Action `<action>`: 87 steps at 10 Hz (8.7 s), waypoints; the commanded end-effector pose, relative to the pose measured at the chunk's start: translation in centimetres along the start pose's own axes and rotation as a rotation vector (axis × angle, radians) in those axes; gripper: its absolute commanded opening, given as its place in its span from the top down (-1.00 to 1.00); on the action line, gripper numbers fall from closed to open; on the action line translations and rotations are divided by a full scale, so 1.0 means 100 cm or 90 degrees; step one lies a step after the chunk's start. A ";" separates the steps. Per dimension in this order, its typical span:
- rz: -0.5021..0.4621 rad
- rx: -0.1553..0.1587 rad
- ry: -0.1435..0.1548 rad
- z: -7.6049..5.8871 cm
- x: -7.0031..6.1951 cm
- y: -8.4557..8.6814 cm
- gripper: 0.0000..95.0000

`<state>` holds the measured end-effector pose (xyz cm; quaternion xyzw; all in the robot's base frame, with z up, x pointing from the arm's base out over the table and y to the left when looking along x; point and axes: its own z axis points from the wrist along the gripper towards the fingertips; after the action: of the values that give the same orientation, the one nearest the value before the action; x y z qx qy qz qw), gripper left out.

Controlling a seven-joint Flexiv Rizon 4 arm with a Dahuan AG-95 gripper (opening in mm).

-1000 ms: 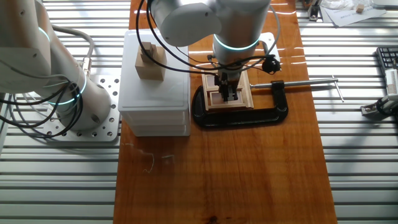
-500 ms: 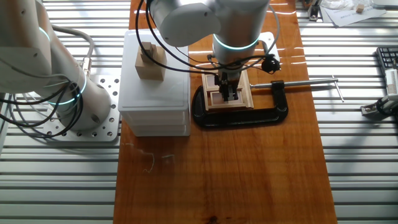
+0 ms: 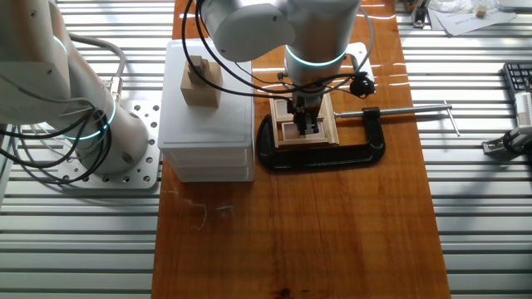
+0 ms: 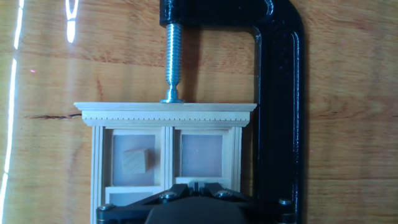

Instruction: Open a sliding window

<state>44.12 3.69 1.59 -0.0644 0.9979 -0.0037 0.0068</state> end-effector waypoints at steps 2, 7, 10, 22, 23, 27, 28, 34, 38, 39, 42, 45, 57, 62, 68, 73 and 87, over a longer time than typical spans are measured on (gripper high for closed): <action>0.000 -0.001 0.003 0.002 -0.001 0.000 1.00; 0.000 -0.001 0.004 0.002 -0.001 0.000 1.00; -0.001 0.001 0.006 0.002 -0.001 0.000 1.00; -0.050 -0.004 0.004 0.002 -0.001 0.000 1.00; -0.058 -0.004 0.004 0.002 -0.001 0.000 1.00; -0.059 0.003 0.002 0.002 -0.001 0.000 1.00; -0.044 0.004 0.005 0.002 -0.001 0.000 1.00; 0.010 -0.002 -0.010 0.002 -0.001 0.000 1.00; 0.012 -0.011 -0.010 0.002 -0.001 0.000 1.00; 0.012 -0.011 -0.010 0.002 -0.001 0.000 1.00; 0.008 -0.007 -0.014 0.002 -0.001 0.000 1.00; 0.003 -0.009 -0.014 0.002 -0.001 0.000 1.00; -0.009 -0.005 -0.012 0.002 -0.001 0.000 1.00; -0.010 -0.005 -0.013 0.001 -0.001 0.000 1.00; -0.017 -0.003 -0.013 0.001 -0.001 0.000 1.00; -0.020 -0.005 -0.010 0.001 -0.003 -0.002 1.00; -0.026 -0.005 -0.010 0.003 -0.010 -0.002 1.00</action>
<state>45.18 3.57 1.54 -0.0849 0.9963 -0.0003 0.0137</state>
